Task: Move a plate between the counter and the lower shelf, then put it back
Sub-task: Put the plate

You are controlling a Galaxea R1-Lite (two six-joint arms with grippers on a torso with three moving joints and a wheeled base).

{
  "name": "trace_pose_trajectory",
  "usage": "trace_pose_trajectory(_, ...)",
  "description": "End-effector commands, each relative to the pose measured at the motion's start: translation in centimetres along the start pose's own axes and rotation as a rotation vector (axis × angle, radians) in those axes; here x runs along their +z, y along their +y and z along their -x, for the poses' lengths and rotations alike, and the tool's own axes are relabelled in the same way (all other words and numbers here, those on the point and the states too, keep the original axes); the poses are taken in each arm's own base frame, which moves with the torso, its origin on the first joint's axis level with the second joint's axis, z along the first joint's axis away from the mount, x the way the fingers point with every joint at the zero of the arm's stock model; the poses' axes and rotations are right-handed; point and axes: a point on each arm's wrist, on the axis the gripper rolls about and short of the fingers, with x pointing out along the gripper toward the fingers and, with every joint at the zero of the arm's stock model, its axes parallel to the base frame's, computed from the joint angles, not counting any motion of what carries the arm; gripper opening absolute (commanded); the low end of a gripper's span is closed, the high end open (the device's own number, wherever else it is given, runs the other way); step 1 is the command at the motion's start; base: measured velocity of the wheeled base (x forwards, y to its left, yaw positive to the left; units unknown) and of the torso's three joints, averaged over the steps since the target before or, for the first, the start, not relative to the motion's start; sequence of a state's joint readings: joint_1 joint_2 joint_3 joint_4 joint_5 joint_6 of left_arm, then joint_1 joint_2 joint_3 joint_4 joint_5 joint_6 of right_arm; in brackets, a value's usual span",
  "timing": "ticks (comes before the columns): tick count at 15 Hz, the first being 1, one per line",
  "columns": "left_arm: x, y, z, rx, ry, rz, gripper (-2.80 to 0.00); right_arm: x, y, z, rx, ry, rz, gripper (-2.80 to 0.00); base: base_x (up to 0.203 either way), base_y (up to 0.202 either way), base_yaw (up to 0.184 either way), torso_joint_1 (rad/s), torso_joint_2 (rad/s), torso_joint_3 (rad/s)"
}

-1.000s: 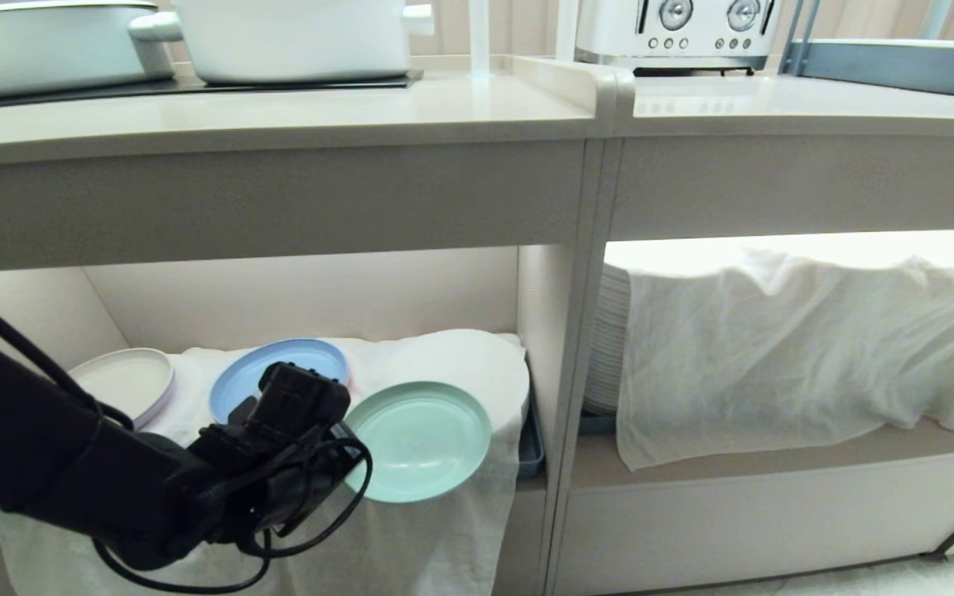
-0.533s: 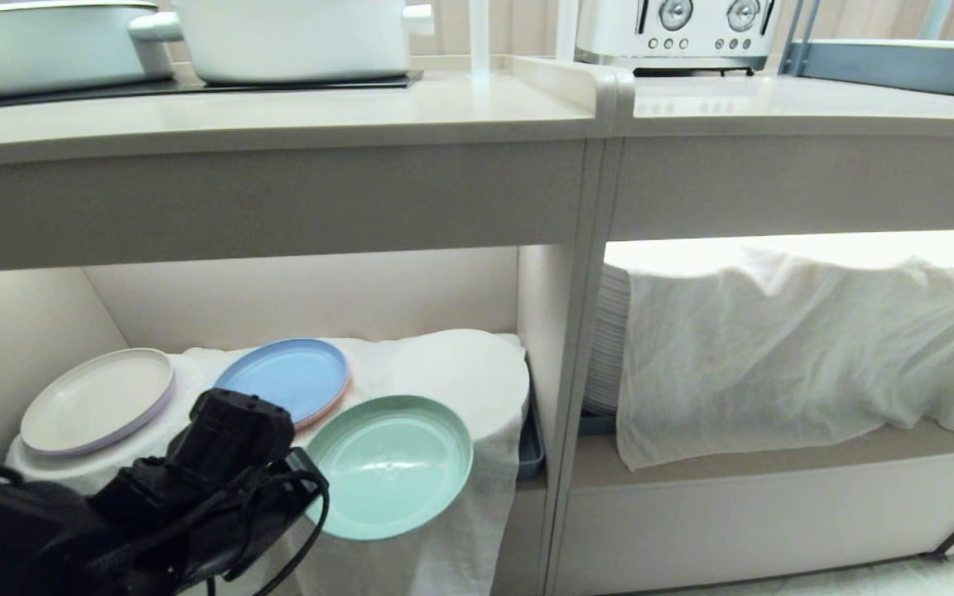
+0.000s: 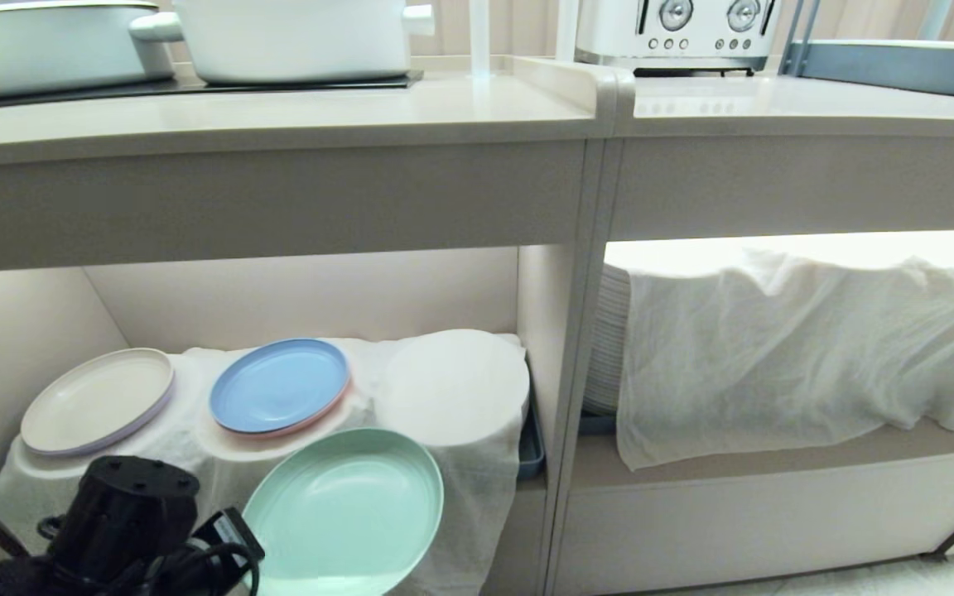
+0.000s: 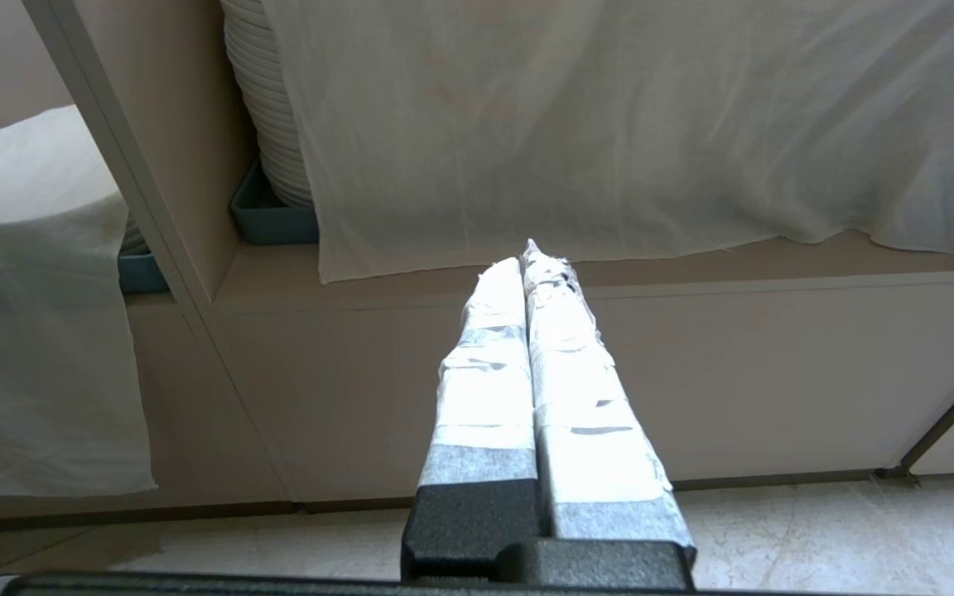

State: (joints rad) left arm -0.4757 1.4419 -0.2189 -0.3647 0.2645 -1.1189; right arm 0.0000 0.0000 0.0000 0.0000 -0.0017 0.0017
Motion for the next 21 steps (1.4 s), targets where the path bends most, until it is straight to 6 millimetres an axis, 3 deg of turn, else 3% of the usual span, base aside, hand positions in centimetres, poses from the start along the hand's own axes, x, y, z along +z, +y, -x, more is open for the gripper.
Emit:
trace_pose_trajectory(1, -0.2, 0.8, 1.1, -0.014, -0.004, 0.003, -2.80, 0.0, 0.0, 0.0, 0.000, 0.000, 0.000, -2.80, 0.000, 0.000, 0.000, 0.000, 0.00, 0.000)
trace_pose_trajectory(8, -0.8, 1.2, 1.8, -0.004, 0.033, -0.087, -2.80, 0.0, 0.0, 0.0, 0.000, 0.000, 0.000, -2.80, 0.000, 0.000, 0.000, 0.000, 0.00, 0.000)
trace_pose_trajectory(21, -0.9, 2.3, 2.7, 0.027, 0.043, -0.084, -2.80, 0.0, 0.0, 0.0, 0.000, 0.000, 0.000, -2.80, 0.000, 0.000, 0.000, 0.000, 0.00, 0.000)
